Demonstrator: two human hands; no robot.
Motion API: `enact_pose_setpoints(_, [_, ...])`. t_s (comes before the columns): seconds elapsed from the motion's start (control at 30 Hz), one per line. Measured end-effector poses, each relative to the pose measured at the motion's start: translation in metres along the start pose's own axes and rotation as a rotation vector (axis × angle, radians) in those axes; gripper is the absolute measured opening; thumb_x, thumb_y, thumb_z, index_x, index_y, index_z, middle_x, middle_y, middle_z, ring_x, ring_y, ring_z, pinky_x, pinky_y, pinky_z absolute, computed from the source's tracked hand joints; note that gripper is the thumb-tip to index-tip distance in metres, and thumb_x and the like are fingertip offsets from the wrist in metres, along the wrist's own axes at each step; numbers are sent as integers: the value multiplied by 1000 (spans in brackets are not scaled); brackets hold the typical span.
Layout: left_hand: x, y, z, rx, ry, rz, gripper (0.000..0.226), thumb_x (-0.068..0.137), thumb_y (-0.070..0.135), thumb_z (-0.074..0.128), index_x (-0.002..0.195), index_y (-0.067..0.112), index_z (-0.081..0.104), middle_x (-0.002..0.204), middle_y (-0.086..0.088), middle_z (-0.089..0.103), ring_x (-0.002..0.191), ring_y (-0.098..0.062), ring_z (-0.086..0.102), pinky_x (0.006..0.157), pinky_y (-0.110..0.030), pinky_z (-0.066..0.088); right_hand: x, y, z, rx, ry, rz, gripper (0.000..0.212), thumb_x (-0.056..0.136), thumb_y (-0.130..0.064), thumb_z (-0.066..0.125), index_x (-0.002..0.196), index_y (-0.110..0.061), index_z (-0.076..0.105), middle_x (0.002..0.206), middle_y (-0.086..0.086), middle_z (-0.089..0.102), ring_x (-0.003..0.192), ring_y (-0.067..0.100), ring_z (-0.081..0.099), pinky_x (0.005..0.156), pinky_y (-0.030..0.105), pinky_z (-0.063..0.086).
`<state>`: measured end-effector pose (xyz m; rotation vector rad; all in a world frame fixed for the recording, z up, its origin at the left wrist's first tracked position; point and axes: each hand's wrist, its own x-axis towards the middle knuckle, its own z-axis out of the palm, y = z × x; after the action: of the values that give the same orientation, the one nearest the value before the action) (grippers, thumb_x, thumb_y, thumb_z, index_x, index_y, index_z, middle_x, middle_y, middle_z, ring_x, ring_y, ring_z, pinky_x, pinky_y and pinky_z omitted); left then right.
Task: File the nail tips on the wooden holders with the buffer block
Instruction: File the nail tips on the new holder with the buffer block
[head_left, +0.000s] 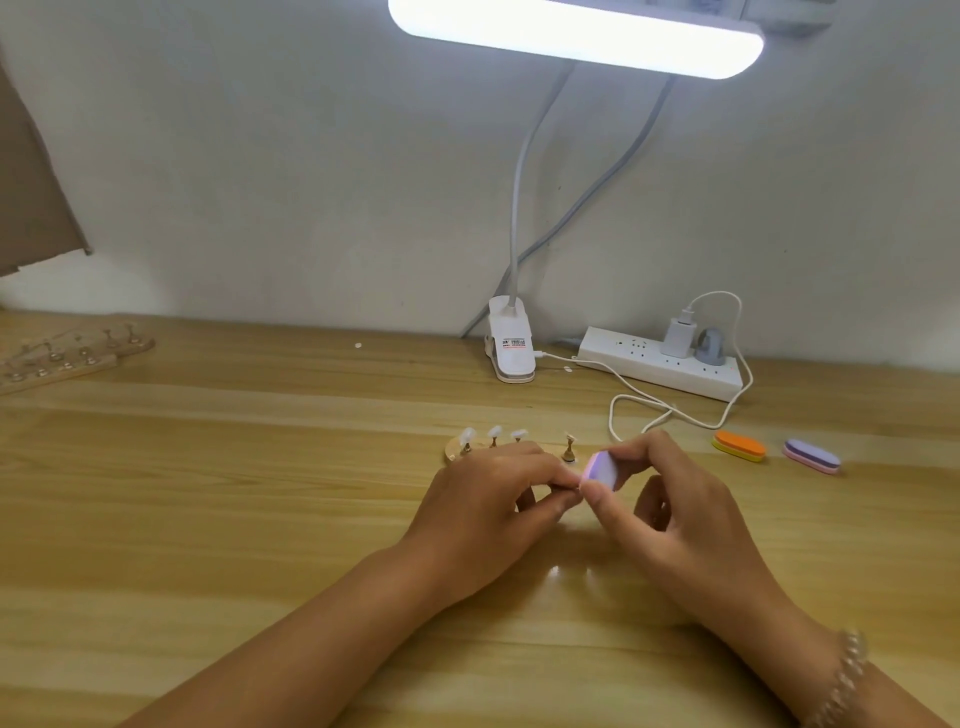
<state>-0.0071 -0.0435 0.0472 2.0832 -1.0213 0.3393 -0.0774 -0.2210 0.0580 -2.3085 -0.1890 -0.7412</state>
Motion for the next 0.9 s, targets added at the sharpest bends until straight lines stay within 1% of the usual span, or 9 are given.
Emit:
enact_pose_setpoints(0.07, [1,0,-2,25,-46,2,20,89,39,55,102,38,70,78,31,54,69,-1,55,69,-28,46,-6,-7,2,-52,-31,-80,24,82,-46,67,94,-28,57,79,-25,58,51,12,51,52,16,36])
enact_pose_setpoints(0.13, [1,-2,-2,41,-64,2,24,88,37,53,104,38,71,75,36,50,70,0,52,69,-27,46,-9,-10,3,-62,-72,-120,27,79,-49,66,95,-30,56,77,-26,55,49,10,49,49,12,32])
enact_pose_setpoints(0.3, [1,-2,0,-23,13,1,16,92,37,63,100,31,75,82,24,60,64,-2,54,71,-34,49,0,2,2,5,28,23,28,79,-44,70,94,-25,57,81,-17,62,51,16,51,53,25,38])
enact_pose_setpoints(0.47, [1,-4,0,-51,-2,-15,21,89,35,59,100,29,76,85,20,64,66,-1,53,68,-34,49,-8,-7,4,-34,-57,-106,28,79,-50,67,94,-31,53,81,-26,58,50,12,50,49,13,34])
enact_pose_setpoints(0.57, [1,-5,2,-82,40,-41,12,89,35,66,94,28,75,82,20,64,59,-1,52,81,-42,51,0,-1,2,28,-4,9,37,78,-59,64,94,-27,56,83,-16,63,52,16,52,53,26,40])
enact_pose_setpoints(0.63, [1,-5,2,-83,37,-39,10,89,36,68,93,29,75,77,23,61,58,-1,52,84,-46,47,1,1,1,-25,33,13,40,77,-62,61,95,-26,56,82,-16,62,53,16,52,53,30,42])
enact_pose_setpoints(0.73, [0,-2,0,-89,29,-37,25,84,46,57,92,31,75,74,28,57,59,2,51,75,-32,39,-8,-7,3,-101,-25,-114,32,80,-56,66,95,-30,54,74,-25,54,50,10,49,48,18,35])
enact_pose_setpoints(0.8, [1,-3,0,-77,14,-42,28,84,48,54,94,32,75,74,29,57,60,3,51,77,-34,39,-9,-8,4,-94,-61,-137,30,79,-55,65,95,-32,53,77,-27,53,49,8,48,47,13,32])
enact_pose_setpoints(0.9, [1,-4,1,-57,21,-26,15,90,36,65,98,28,76,79,26,58,58,2,51,80,-40,46,-2,-2,2,-27,4,-18,38,82,-60,64,95,-26,55,79,-20,60,51,14,51,51,25,40])
